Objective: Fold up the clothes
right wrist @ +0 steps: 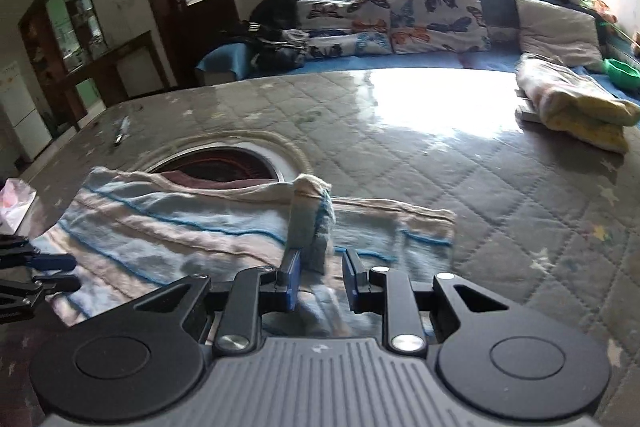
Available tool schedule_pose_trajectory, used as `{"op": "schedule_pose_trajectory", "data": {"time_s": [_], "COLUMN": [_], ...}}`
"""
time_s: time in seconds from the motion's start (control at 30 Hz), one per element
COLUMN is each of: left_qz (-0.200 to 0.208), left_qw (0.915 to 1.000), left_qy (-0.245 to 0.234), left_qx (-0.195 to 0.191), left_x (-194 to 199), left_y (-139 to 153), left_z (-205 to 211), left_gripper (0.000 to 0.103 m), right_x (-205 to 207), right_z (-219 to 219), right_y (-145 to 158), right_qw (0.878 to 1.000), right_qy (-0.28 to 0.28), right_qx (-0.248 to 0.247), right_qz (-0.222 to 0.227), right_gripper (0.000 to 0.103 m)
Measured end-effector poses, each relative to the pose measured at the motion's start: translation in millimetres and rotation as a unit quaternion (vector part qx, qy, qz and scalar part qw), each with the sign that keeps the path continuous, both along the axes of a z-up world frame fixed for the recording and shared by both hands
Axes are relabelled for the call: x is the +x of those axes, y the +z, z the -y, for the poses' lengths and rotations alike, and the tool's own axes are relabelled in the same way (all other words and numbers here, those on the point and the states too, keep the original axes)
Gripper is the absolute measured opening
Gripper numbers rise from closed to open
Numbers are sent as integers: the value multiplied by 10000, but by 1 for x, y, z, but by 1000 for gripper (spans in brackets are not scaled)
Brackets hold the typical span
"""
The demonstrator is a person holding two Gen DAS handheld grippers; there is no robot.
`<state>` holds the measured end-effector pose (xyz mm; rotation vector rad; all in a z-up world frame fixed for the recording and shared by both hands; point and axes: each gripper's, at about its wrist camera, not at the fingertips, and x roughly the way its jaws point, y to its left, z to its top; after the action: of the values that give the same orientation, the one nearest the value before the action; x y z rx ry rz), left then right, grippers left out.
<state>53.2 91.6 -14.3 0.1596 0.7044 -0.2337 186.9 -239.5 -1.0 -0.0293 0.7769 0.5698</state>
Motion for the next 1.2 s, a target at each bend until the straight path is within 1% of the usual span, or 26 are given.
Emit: {"op": "schedule_pose_trajectory", "data": {"time_s": [0.07, 0.17, 0.23, 0.3, 0.43, 0.63, 0.8, 0.93, 1.03, 1.1, 1.2], "left_qz": [1, 8, 10, 11, 18, 13, 14, 18, 17, 16, 16], "left_qw": [10000, 10000, 10000, 10000, 10000, 10000, 10000, 10000, 10000, 10000, 10000], "left_qy": [1, 3, 1, -6, -12, -1, -8, -2, -1, -1, -3], "left_qx": [-5, -10, -19, -19, -22, -19, -9, -8, -7, -7, -7], "left_x": [0, -1, -1, -1, -1, -1, -1, -1, -1, -1, -1], "left_y": [0, 0, 0, 0, -1, 0, -1, -1, -1, -1, -1], "left_z": [0, -1, -1, -1, -1, -1, -1, -1, 0, 0, -1], "left_gripper": [30, 30, 30, 30, 30, 30, 30, 30, 30, 30, 30], "right_x": [0, 1, 4, 5, 5, 11, 14, 19, 20, 19, 14], "right_z": [-4, -9, -7, -2, 10, 23, 41, 50, 48, 43, 35], "right_y": [-2, -6, -8, -6, 2, 2, 5, -1, -11, -18, -22], "right_qw": [10000, 10000, 9999, 9994, 9989, 9982, 9969, 9963, 9958, 9960, 9965], "right_qy": [55, 57, 57, 55, -39, -236, -538, -849, -838, -728, -589], "right_qx": [-6, -76, 46, 267, 454, 523, 568, 112, -313, -492, -546], "right_qz": [-24, -14, -100, -203, -114, -148, -51, 88, 174, 180, 226], "right_gripper": [29, 29, 29, 29, 29, 29, 29, 29, 29, 29, 29]}}
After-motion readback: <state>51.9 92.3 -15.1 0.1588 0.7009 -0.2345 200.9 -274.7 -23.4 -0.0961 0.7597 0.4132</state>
